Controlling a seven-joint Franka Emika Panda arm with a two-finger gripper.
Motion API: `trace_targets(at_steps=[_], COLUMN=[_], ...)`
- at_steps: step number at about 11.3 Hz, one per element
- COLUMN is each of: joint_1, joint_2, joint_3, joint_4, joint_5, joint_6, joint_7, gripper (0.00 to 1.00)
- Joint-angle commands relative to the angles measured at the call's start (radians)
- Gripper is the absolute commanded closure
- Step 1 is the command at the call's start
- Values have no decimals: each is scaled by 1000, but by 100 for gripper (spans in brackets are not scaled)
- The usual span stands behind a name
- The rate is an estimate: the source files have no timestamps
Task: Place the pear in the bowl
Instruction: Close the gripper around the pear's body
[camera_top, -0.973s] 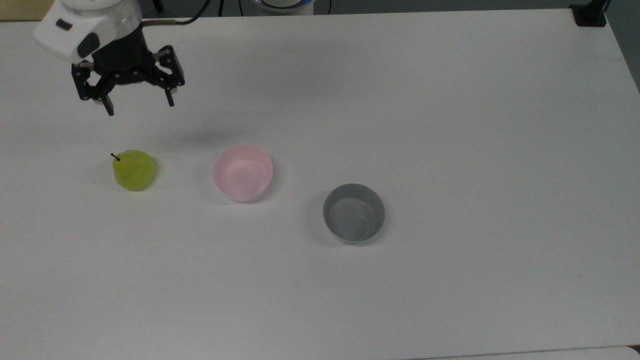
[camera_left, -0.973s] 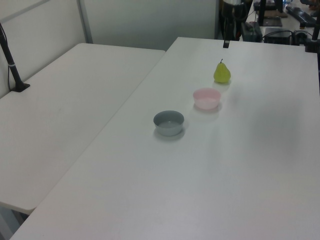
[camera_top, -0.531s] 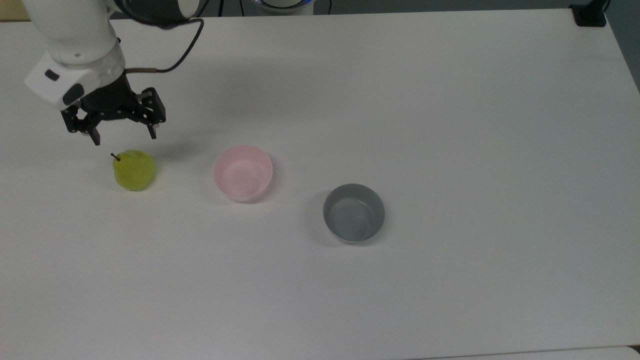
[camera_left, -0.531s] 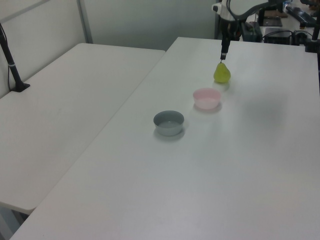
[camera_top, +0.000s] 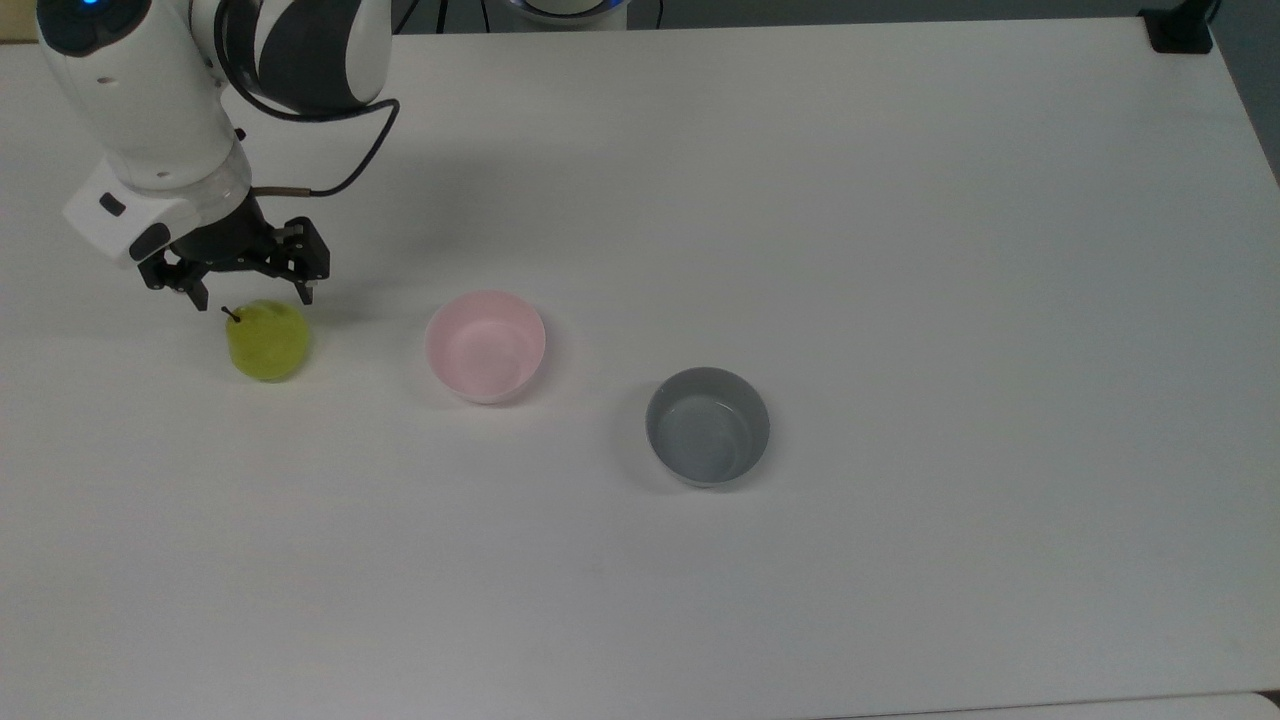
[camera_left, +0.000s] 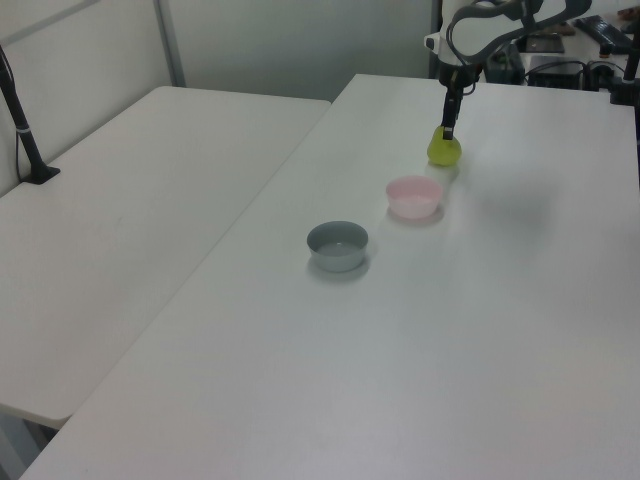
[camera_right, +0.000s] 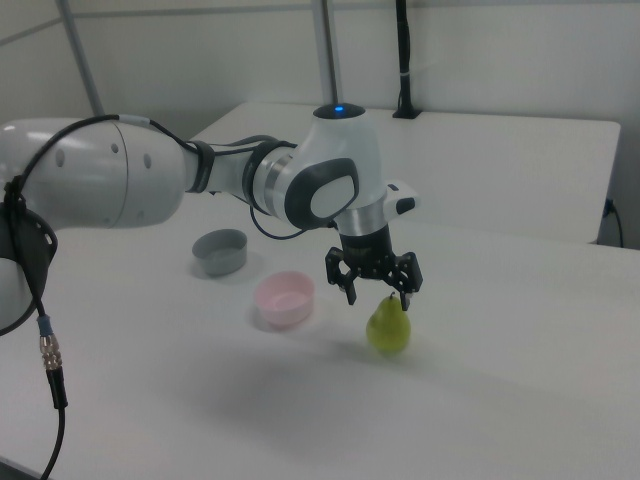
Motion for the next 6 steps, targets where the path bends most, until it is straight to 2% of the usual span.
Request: trace_targets(at_steps=[1,4,5,6], joint_1=[11,14,14,14], joint_2=[39,49,51,51], joint_3=[-11,-11,-11,-11], joint_4=[13,9,8,5], joint_5=[-13,-13,-15,-15], joint_6=[73,97,116,121], joint_7=[26,26,25,20], gripper=[0,0,9,26])
